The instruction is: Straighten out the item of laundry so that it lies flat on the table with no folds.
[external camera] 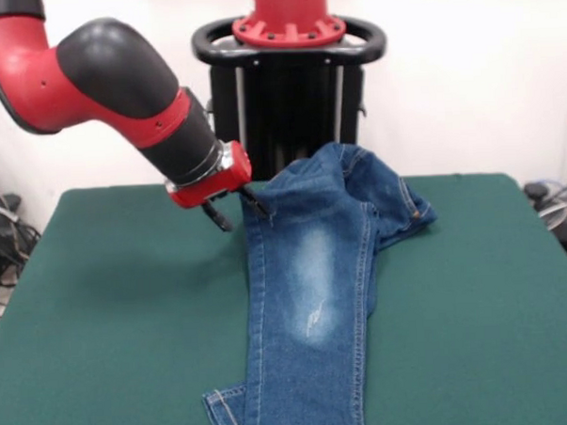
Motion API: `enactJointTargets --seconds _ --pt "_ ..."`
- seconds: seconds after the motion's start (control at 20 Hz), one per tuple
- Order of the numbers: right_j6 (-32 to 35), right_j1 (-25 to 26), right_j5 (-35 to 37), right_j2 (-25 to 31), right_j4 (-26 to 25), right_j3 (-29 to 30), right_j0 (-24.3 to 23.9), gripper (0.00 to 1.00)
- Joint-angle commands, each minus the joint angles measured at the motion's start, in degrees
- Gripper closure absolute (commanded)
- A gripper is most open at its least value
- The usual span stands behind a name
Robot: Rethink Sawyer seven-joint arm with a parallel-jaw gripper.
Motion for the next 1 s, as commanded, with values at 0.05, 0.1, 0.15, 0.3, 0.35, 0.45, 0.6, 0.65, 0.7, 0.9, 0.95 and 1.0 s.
enactJointTargets --seconds 0.05,0.1,0.15,0.3,0.35,0.45,0.6,0.65,0.7,0.9,0.95,1.0 --pt "-7.7 -1.3 4.5 5.0 -1.7 -2.5 -0.8 0.00" --pt "-7.6 -1.3 4.3 5.1 -1.7 -2.0 -1.0 0.00" --pt "-7.5 -1.2 4.2 5.2 -1.6 -1.4 -1.2 0.00" --pt "-7.0 -1.2 3.2 5.7 -1.5 1.2 -2.2 0.00" --pt "-6.6 -1.4 3.0 6.0 -1.4 2.4 -2.7 0.00" --pt "-6.1 -1.7 3.0 6.9 -1.1 4.0 -3.4 0.00" --pt "-5.3 -2.7 2.4 7.8 -1.0 6.8 -4.7 0.00" --pt "-4.9 -3.1 2.4 8.1 -1.0 7.6 -5.1 0.00" --pt "-4.9 -3.3 2.5 8.3 -1.0 8.0 -5.4 0.00" --pt "-5.4 -2.6 3.1 8.4 -1.4 8.8 -6.7 0.00" --pt "-5.7 -2.1 3.3 8.4 -1.5 8.6 -6.9 0.00" --pt "-6.1 -1.6 3.5 8.4 -1.6 8.4 -7.0 0.00"
